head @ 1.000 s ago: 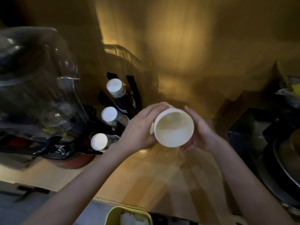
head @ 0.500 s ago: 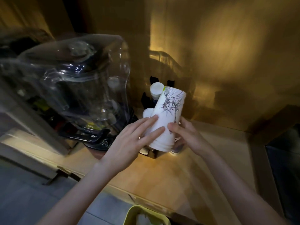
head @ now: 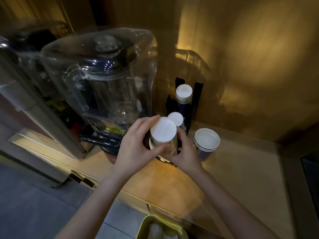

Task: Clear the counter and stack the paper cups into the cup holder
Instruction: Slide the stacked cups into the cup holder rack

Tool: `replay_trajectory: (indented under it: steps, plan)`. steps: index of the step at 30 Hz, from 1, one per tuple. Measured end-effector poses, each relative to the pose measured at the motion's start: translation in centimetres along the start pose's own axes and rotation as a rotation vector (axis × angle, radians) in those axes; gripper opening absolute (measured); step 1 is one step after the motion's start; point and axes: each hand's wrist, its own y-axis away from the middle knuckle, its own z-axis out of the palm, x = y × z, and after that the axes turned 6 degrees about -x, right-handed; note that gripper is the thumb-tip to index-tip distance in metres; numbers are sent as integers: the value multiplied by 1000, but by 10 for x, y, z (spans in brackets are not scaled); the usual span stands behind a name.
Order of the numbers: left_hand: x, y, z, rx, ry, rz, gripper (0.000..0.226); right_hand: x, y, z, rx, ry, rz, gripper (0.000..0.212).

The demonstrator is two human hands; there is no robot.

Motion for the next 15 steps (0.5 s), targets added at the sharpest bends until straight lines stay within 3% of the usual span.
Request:
replay_trajectory:
  steps: [8,15]
  plan:
    - [-29,6,24,-44,-5,-172,72,19,-5,18,-60,60,34,80]
    - [-51,7,57,-143,-14,-249,67,26,-4,17,-65,219,2,62]
